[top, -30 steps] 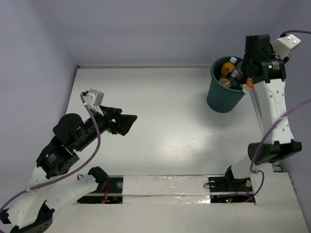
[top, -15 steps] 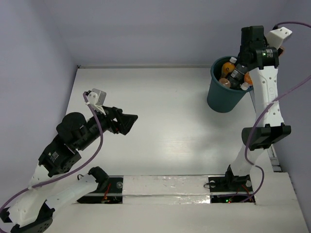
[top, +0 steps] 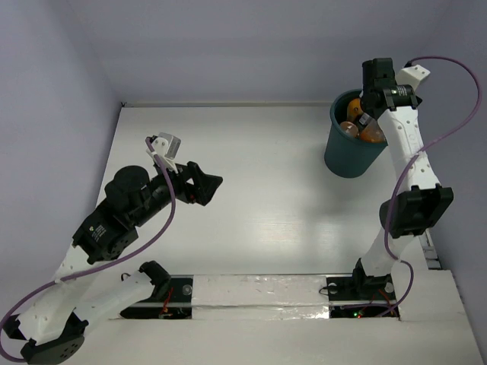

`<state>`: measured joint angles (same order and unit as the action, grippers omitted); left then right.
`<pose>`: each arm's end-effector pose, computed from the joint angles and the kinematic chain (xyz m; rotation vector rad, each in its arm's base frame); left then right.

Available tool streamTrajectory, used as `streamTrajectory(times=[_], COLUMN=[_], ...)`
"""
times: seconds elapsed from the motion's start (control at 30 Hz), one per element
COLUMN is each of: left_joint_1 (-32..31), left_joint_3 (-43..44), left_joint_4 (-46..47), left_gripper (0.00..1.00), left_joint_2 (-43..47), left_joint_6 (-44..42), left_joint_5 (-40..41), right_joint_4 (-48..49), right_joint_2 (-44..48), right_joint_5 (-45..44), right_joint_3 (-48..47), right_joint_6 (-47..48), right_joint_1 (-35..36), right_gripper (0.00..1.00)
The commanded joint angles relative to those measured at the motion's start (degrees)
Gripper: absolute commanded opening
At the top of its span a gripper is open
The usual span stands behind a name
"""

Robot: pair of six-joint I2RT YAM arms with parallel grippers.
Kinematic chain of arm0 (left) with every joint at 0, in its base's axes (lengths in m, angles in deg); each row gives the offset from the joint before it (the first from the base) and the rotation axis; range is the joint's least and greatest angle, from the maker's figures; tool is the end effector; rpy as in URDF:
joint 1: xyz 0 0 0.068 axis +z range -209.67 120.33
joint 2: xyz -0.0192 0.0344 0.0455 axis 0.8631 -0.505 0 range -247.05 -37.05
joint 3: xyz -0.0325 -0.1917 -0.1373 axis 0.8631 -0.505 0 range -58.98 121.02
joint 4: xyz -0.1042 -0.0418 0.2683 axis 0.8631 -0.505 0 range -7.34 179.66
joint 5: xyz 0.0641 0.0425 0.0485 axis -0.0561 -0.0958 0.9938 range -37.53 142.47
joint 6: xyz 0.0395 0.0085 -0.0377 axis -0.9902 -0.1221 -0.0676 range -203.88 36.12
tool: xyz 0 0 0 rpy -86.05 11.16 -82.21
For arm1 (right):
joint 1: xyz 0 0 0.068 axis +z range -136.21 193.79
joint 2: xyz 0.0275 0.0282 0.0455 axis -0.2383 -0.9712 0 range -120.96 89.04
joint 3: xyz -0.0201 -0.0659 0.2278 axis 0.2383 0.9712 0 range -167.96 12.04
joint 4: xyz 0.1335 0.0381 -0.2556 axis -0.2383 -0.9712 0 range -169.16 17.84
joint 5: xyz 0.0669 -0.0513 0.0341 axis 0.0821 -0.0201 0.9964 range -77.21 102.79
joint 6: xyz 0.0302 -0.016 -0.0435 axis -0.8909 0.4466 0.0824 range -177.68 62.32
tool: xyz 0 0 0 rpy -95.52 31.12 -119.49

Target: Put the plastic bottles in the bin

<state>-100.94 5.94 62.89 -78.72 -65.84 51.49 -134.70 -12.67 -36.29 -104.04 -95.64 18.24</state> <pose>0.1434 -0.1265 0.4223 0.3545 1.6568 -0.8008 0.3857 0.0016 0.3897 0.9596 1.9123 -0.6060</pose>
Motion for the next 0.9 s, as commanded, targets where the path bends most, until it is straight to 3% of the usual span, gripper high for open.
streamTrajectory(times=[0.0,0.13,0.43,0.5,0.53,0.57,0.63,0.67,0.7,0.77,0.87], left_joint_1=[-0.3,-0.3,-0.3,-0.3,-0.3,-0.3,-0.3,-0.3,-0.3,-0.3,-0.3], left_joint_3=[1.43,1.96,3.19,3.45,3.71,3.89,4.77,4.95,5.38,5.91,7.93], left_joint_4=[3.12,3.04,1.89,1.8,1.72,1.63,1.63,1.8,1.98,2.59,3.38], left_gripper=[0.78,0.78,0.82,0.83,0.83,0.86,0.88,0.89,0.96,0.99,0.99], left_joint_2=[0.1,0.27,0.62,0.89,1.06,1.24,2.2,2.56,2.91,3.7,3.09], left_joint_6=[-0.47,-0.99,-2.66,-2.31,-2.22,-2.22,-2.48,-2.49,-2.49,-2.92,-2.23], left_joint_5=[-0.34,0.44,4.93,5.36,5.72,6.15,8.09,8.44,9.92,10.72,13.01], right_joint_4=[1.99,0.24,-5.39,-3.21,1.33,4.59,15.19,19.17,22.87,32.43,38.9], right_joint_2=[4.67,7.05,11.26,16.61,19.42,25.97,33.38,37.16,44.42,50.88,60.04], right_joint_5=[2.93,4.34,4.69,9.33,11.62,17.55,25.83,34.84,38.84,48.32,56.7], right_joint_3=[-1.61,-3.1,-16.99,-14.73,-12.53,-9.73,0.63,4.32,11.58,17.78,24.92], right_joint_6=[0.34,0.25,1.22,0.6,0.6,0.69,0.34,-0.01,-1.84,-4.31,-7.04], right_joint_1=[-0.23,-0.23,-0.23,-0.23,0.47,0.47,0.47,0.47,0.47,0.47,0.47], right_gripper=[0.82,1.0,0.96,0.63,0.39,0.0,0.0,0.0,0.0,0.0,0.01])
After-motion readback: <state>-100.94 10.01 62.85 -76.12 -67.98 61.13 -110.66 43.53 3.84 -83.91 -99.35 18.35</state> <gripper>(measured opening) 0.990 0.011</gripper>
